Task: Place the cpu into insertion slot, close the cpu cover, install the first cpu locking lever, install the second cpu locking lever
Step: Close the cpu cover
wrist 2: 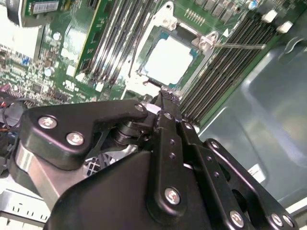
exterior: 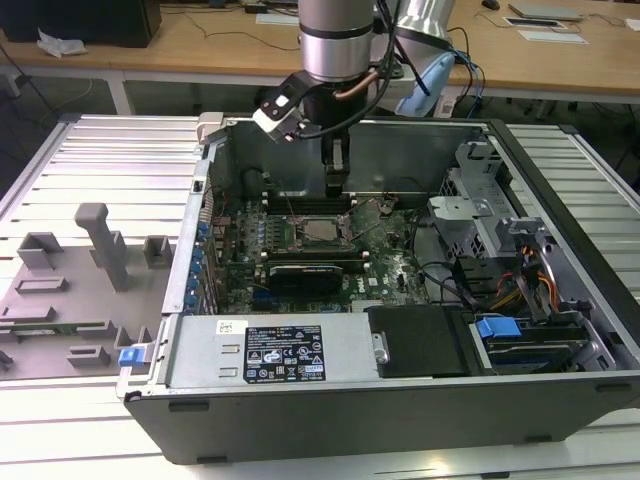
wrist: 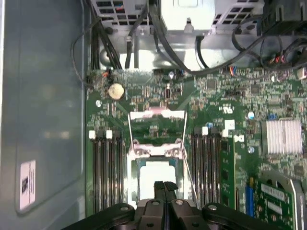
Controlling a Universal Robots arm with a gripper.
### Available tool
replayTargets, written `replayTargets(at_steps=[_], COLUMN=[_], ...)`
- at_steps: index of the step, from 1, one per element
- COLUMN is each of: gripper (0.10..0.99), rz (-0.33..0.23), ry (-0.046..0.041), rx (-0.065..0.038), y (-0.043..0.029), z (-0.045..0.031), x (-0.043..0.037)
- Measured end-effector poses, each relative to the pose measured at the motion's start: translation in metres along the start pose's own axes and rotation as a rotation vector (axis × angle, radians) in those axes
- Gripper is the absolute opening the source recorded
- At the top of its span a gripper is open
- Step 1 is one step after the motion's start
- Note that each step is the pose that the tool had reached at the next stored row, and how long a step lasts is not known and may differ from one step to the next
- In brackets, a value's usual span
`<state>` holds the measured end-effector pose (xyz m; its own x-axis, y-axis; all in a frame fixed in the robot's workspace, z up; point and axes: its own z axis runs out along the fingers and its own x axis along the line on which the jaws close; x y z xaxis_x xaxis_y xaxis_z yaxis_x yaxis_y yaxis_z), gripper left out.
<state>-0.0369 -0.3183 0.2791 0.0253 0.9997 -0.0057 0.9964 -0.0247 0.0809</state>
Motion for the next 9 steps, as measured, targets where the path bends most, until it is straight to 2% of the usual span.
replayTargets(at_steps=[1,2,4,7,9], gripper=[0.106,0.106,0.106,0.106,0.106], rz=[0.0,0.0,0.0,0.0,0.0], ry=[0.0,0.0,-0.0005,-0.0003,-0.0006], rx=[0.001,0.003,0.011,0.019,0.022], y=[0.0032,0.0094,0.0286,0.0489,0.0571], z=[0.0003,0.0008,0.0022,0.0041,0.0046], x=[-0.0001,-0.0005,-0.0014,-0.0022,-0.0025])
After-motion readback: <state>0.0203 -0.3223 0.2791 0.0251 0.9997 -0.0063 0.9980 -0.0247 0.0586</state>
